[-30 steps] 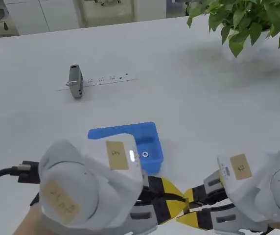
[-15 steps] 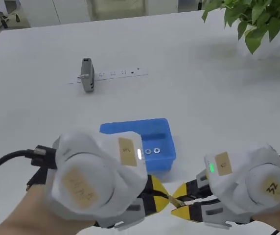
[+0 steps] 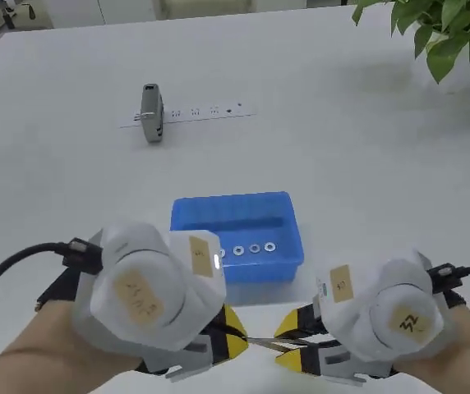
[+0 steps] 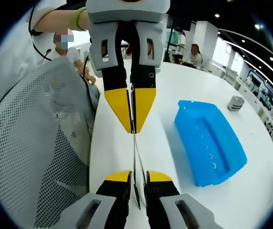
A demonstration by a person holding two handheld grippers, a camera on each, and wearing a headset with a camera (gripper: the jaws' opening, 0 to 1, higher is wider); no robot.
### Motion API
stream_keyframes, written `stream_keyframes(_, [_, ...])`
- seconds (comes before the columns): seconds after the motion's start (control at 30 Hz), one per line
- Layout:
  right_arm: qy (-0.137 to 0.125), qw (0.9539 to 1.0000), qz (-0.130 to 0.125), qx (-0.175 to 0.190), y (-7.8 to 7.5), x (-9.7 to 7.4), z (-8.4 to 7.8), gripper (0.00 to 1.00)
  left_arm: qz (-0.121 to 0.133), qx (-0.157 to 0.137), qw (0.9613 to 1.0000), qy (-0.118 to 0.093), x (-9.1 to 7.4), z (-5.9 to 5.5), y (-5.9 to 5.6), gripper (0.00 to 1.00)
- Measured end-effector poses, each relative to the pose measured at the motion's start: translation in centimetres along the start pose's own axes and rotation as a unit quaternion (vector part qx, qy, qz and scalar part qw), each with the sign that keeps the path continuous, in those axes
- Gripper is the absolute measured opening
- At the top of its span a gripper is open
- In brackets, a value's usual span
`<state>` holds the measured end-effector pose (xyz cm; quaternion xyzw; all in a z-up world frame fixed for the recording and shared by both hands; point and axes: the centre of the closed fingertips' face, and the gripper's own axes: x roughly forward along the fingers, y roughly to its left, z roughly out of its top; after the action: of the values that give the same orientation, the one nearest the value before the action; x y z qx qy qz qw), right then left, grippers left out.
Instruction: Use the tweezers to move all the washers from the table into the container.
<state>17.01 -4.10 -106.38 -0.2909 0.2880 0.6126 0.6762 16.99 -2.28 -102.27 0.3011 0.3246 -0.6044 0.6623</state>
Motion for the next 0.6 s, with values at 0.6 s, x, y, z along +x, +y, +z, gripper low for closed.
stream_keyframes(0.6, [-0.179, 0.9428, -0.171, 0.223, -3.0, -11.1, -0.4, 0.41, -0.019, -0.015, 0.9946, 0.101, 2.3, -4.3, 0.0, 0.00])
